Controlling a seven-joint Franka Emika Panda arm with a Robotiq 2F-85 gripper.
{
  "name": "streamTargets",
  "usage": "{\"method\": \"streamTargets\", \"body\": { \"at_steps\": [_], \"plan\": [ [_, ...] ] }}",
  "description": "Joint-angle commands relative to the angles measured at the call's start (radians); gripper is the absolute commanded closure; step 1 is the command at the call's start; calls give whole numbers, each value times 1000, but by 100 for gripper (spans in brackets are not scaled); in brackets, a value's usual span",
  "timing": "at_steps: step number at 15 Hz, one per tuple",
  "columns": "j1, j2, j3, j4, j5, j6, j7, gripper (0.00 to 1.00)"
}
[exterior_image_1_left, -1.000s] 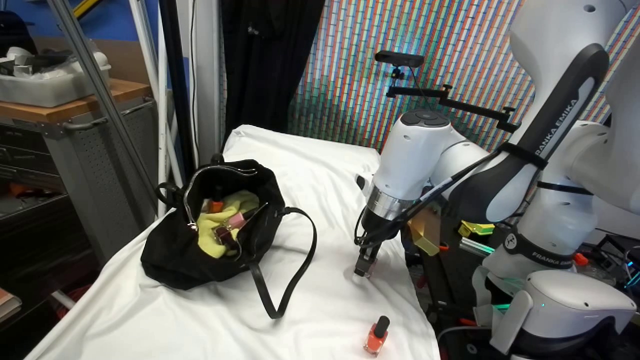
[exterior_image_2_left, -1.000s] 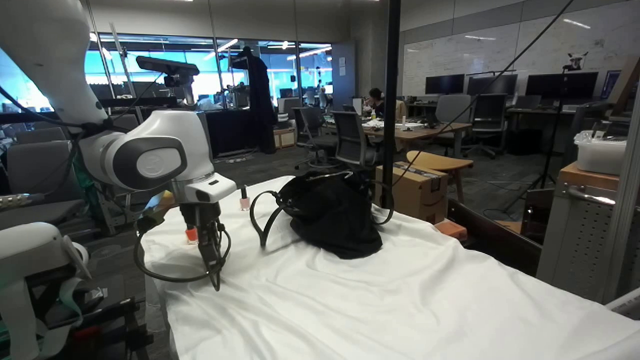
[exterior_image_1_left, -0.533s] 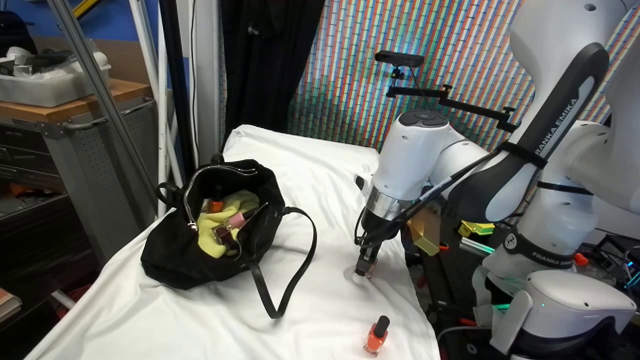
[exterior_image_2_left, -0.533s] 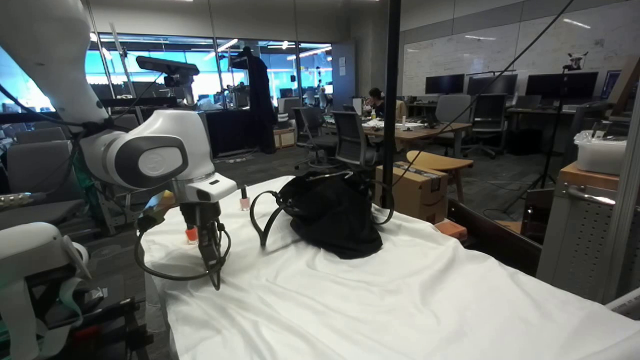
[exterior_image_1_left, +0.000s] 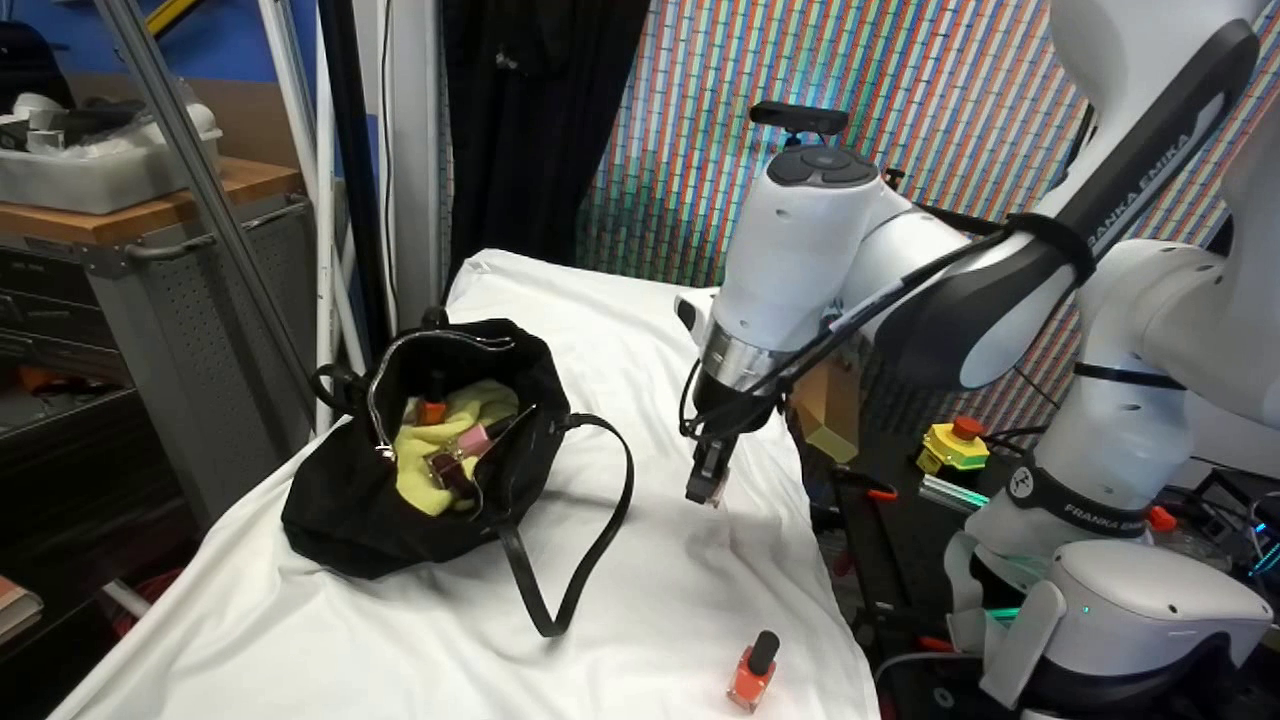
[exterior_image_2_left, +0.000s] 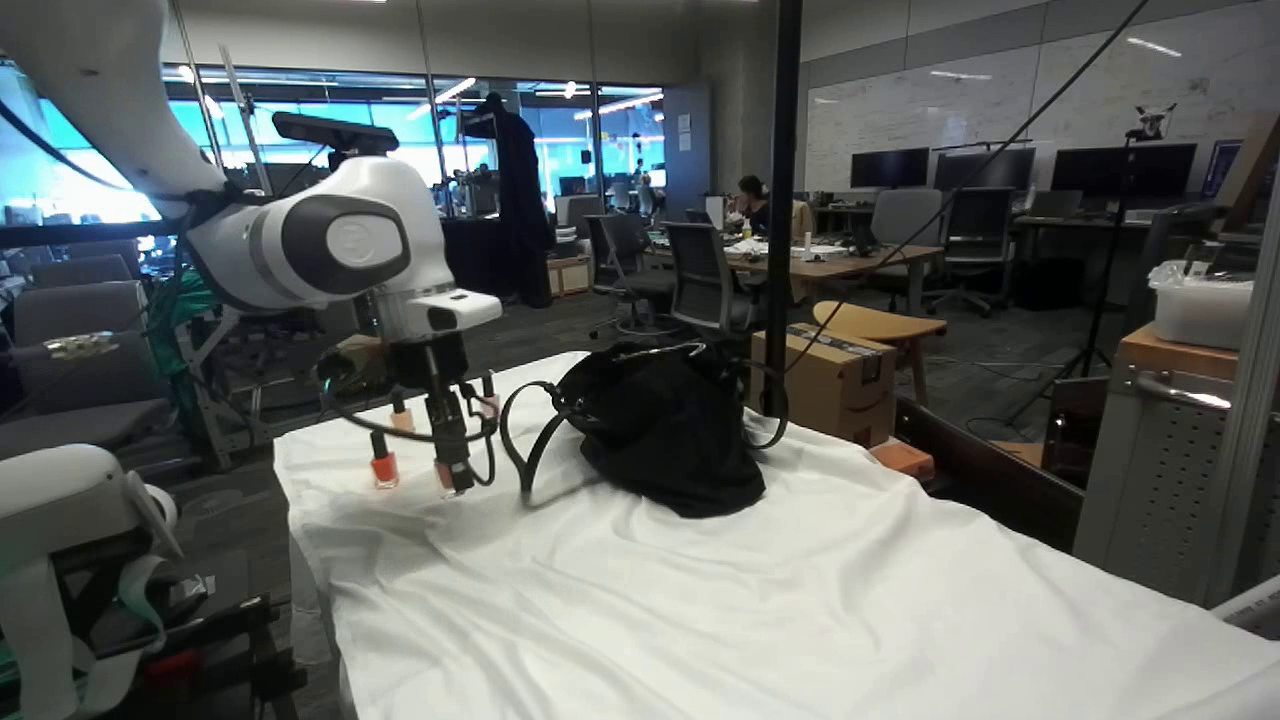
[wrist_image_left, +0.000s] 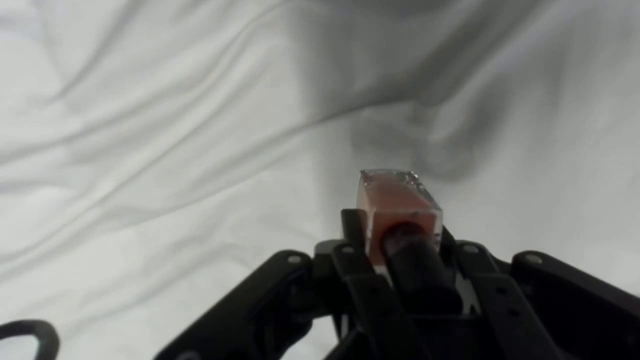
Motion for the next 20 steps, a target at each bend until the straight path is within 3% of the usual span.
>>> {"method": "streamTargets", "body": {
  "at_steps": [1,9,13,20],
  "plan": [
    [-18,-28,4,121,-111,-112,31,85],
    [-27,123,-4,446,-410,-164,58,85],
    [-6,259,-24,605,-450,-145,31,85],
    [12,487,-56,838,-342,-129,-155,85]
  ]
}}
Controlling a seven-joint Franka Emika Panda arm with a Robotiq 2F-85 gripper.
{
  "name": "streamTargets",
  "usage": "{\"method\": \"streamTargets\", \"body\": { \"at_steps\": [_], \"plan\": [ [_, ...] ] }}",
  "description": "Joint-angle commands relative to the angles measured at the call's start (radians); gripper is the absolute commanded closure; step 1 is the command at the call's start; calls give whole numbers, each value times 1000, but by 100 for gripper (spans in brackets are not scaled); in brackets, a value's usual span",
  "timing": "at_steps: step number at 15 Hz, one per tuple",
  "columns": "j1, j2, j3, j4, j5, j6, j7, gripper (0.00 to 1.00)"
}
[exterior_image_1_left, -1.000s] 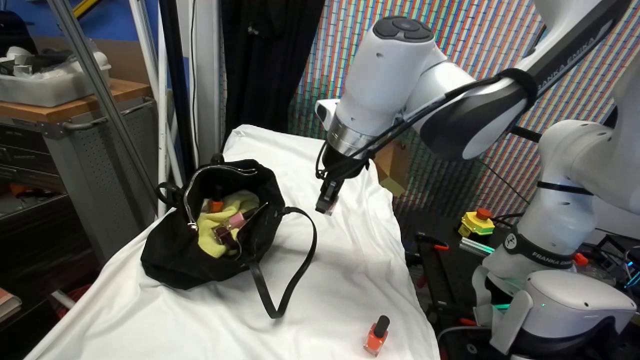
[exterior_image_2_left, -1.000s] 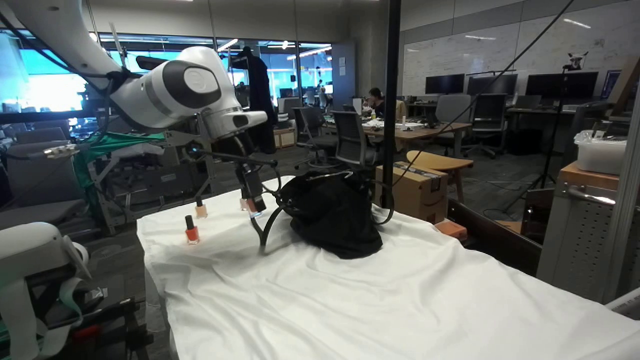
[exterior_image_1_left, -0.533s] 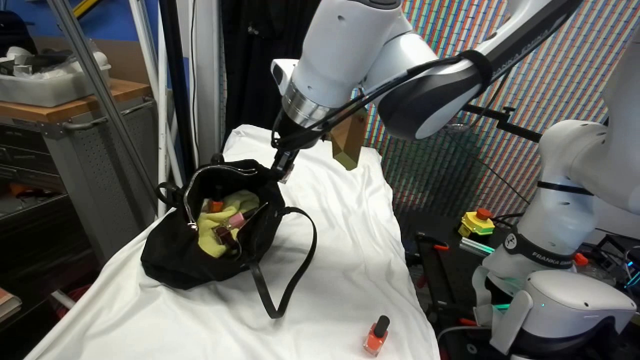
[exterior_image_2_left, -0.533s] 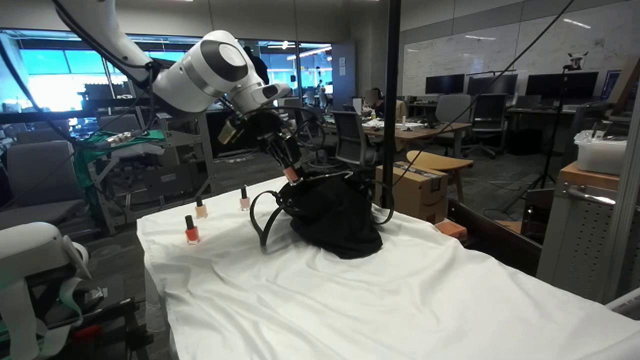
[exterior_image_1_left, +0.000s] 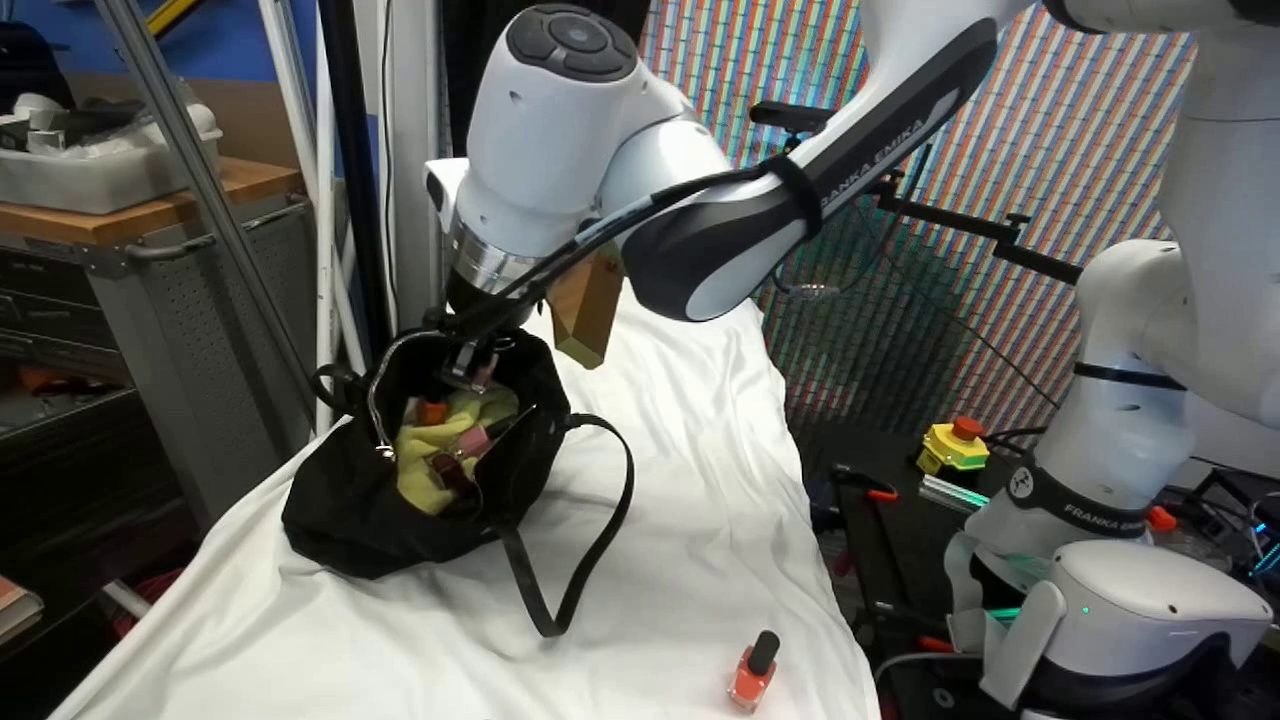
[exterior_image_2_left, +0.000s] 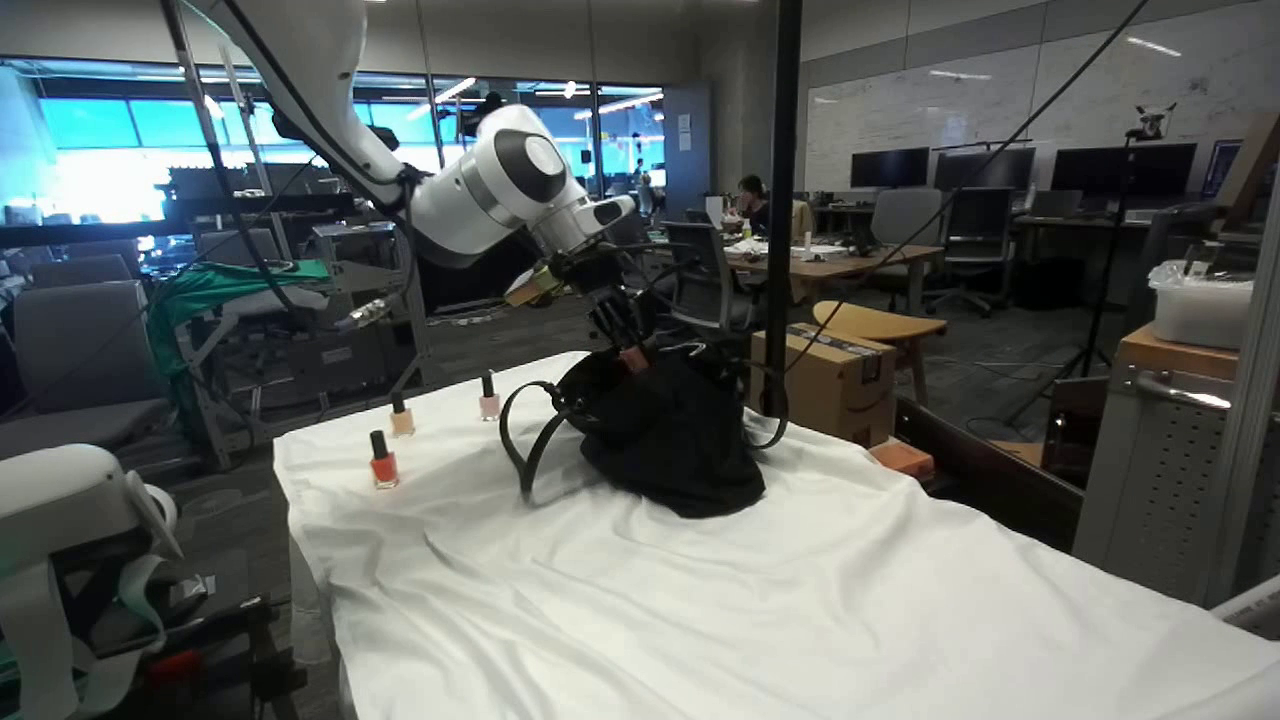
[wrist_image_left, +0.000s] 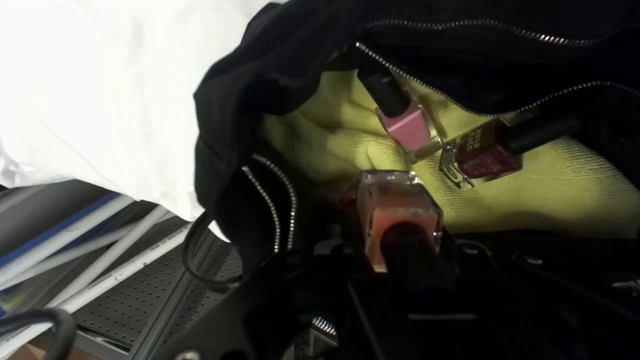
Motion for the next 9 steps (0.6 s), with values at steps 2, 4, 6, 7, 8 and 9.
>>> {"method": "streamTargets", "body": {
  "at_steps": [2,4,6,7,8,9],
  "plan": [
    [23,141,-41,170,95,9,-155,85],
    [28,178,-53,214,136,9,-211,85],
    [37,210,-65,253,169,13,-256,85],
    [42,222,-70,268,183,12,-277,85],
    [46,233,-74,283,198,14,-293,83],
    [50,242,-79,294,212,14,-308,35]
  ]
}}
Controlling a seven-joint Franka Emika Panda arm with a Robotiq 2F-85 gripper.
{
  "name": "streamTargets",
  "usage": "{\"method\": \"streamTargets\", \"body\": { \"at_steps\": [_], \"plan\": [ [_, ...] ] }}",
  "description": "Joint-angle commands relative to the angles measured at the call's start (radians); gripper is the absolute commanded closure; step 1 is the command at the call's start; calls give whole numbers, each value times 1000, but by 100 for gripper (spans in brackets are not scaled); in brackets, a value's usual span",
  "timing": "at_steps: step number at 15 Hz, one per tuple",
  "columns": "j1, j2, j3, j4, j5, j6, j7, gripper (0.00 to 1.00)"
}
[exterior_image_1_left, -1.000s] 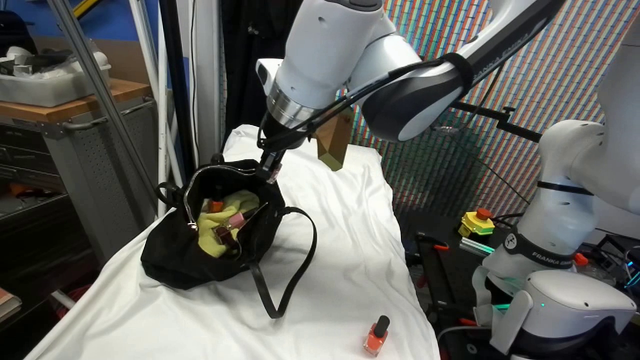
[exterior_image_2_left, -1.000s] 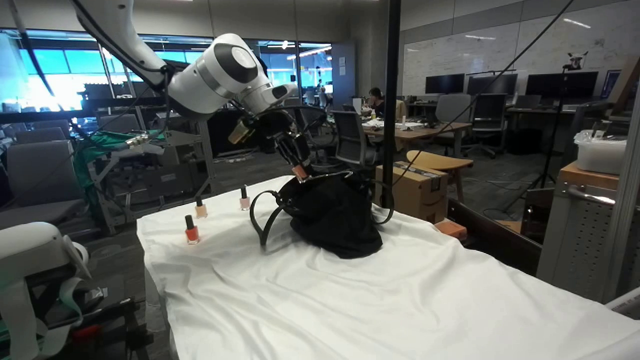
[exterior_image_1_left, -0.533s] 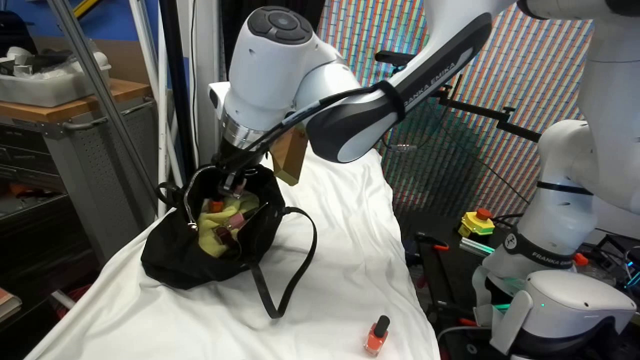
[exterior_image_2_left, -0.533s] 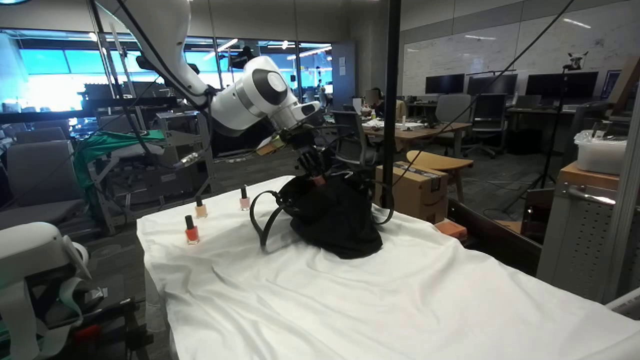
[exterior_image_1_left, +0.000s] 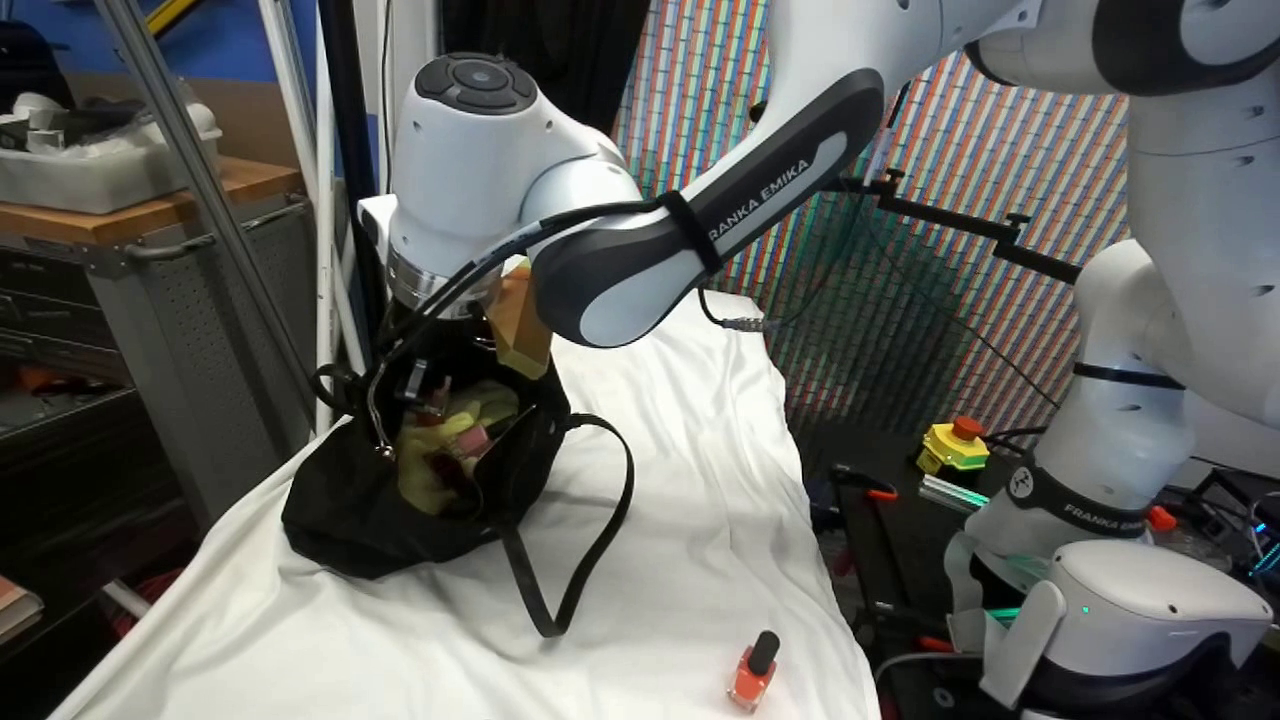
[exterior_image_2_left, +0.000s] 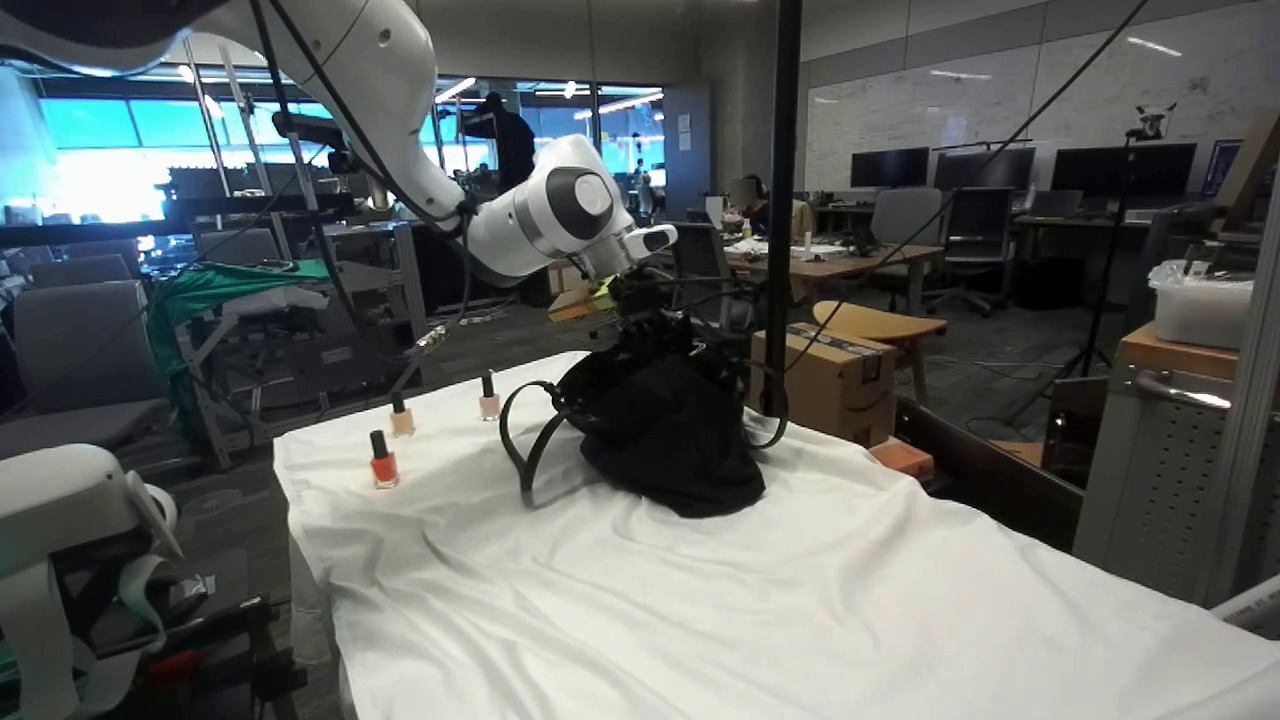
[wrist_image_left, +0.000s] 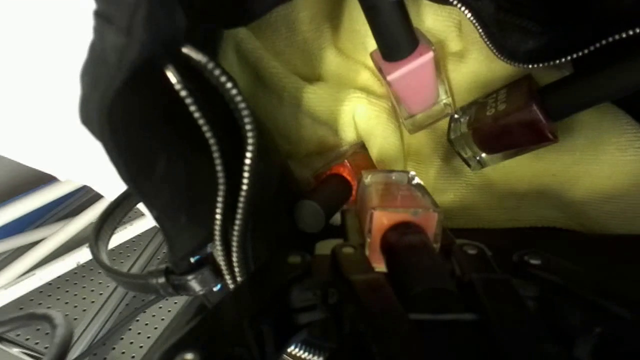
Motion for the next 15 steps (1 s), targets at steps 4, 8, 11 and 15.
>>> {"method": "streamTargets", "body": {
  "at_steps": [4,8,11,15],
  "plan": [
    [50,49,-51,89,86,6,-103,17],
    [59,-5,-42,22,114,1,-119,0],
    [66,-73,-28,-64,149,-3,-129,0],
    [101,-200,-31,-232,152,10,-68,0]
  ]
}}
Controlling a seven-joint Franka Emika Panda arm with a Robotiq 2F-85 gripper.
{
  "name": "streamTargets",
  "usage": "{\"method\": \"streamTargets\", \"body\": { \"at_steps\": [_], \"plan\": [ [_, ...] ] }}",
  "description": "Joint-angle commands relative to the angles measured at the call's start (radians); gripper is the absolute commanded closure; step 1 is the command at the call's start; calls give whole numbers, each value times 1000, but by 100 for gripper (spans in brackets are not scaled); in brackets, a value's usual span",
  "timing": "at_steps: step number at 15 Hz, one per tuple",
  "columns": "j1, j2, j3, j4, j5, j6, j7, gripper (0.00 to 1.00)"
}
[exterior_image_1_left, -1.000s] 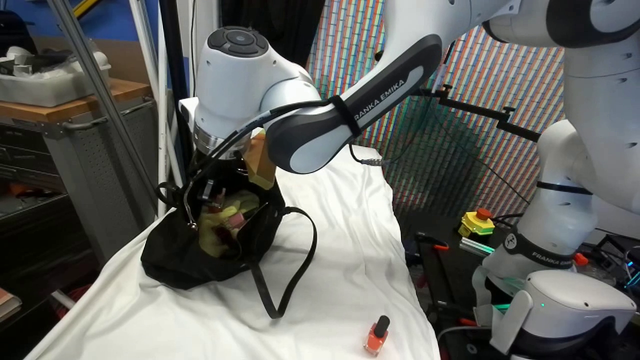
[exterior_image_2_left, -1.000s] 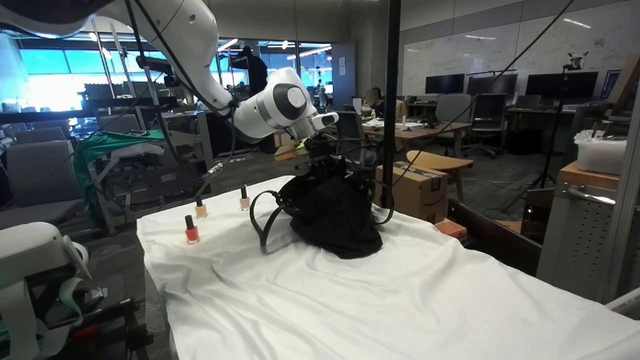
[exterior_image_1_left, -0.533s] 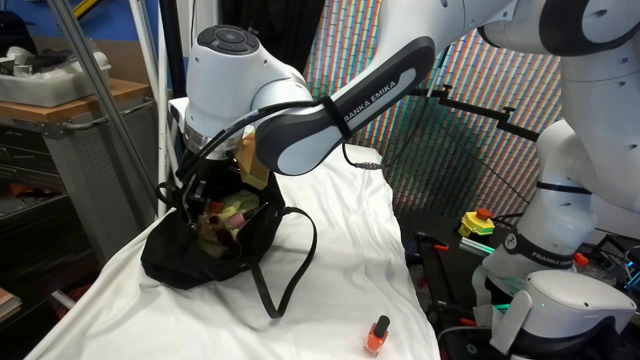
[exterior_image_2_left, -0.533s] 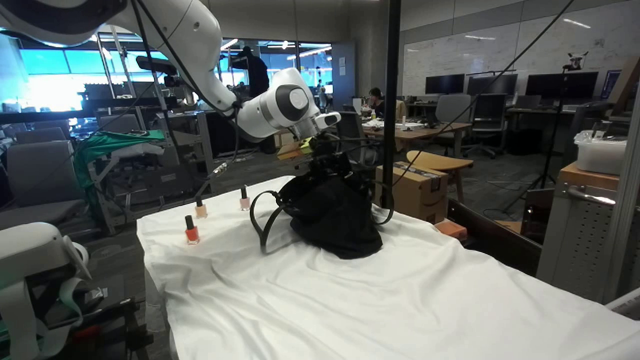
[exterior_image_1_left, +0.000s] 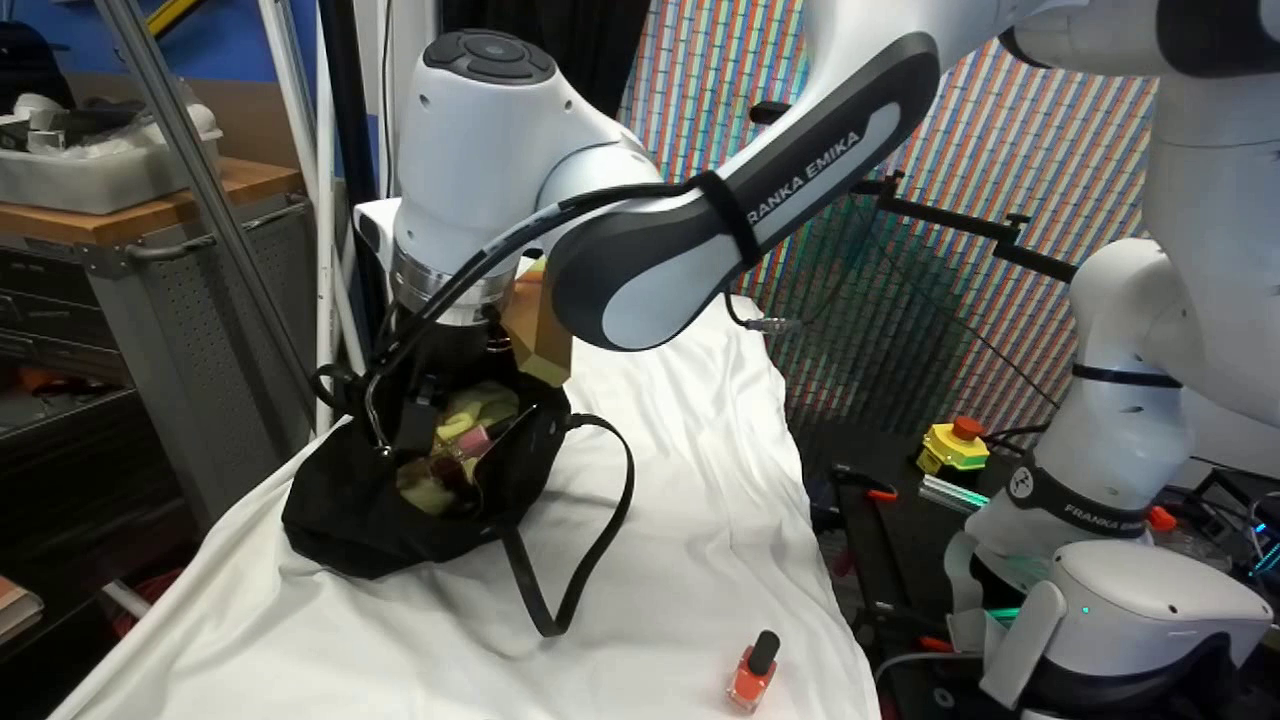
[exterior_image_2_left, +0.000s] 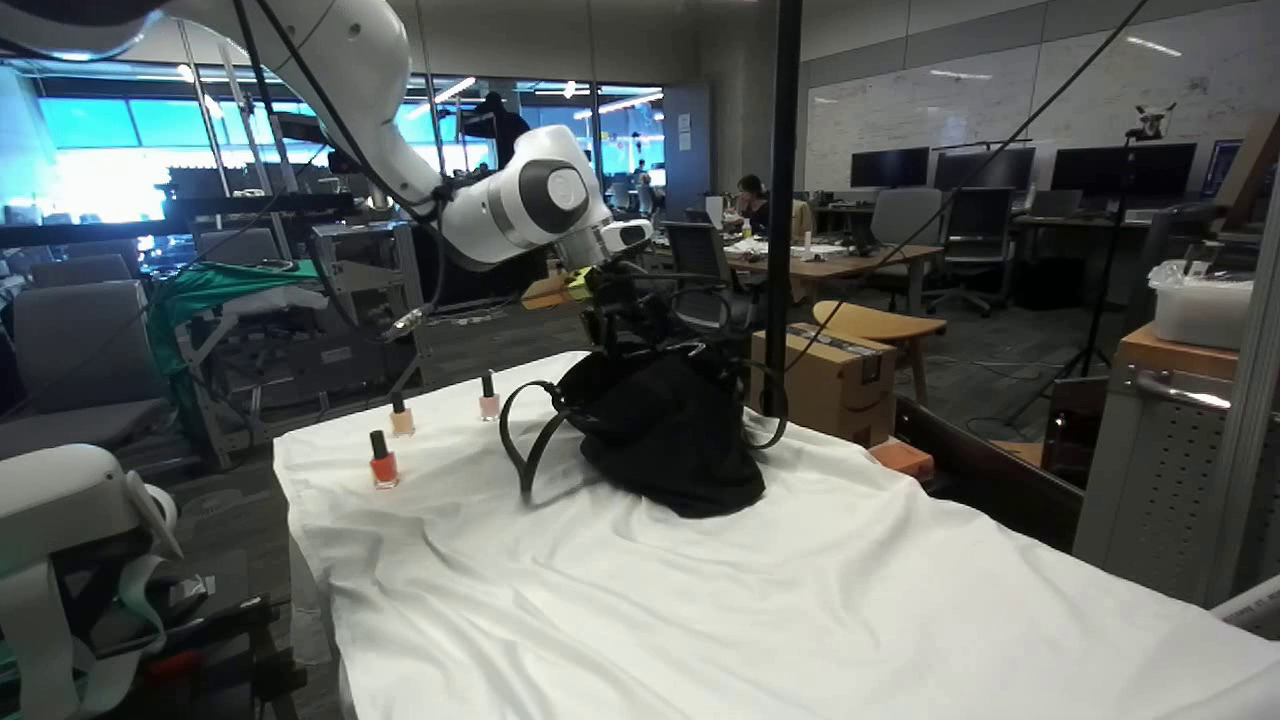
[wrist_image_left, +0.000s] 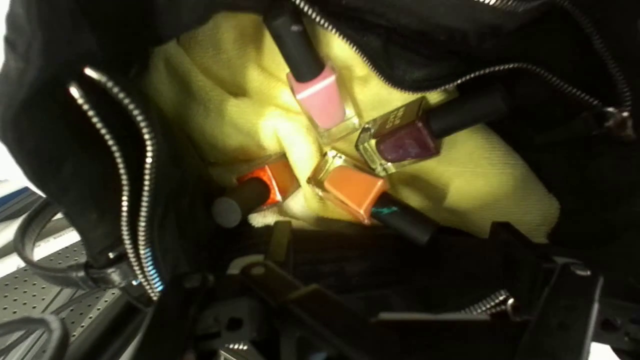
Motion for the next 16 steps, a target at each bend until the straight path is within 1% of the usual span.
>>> {"method": "streamTargets", "body": {
  "at_steps": [1,3,6,8,10,13,16],
  "plan": [
    [31,-171,0,-206,25,11,41,0],
    [35,-241,20,-298,42,7,52,0],
    [46,-334,48,-439,49,24,102,0],
    [47,-383,78,-512,63,26,126,0],
    [48,-409,110,-559,81,24,145,0],
    [52,-423,160,-608,140,21,144,0],
    [62,-387,202,-603,186,27,123,0]
  ]
}}
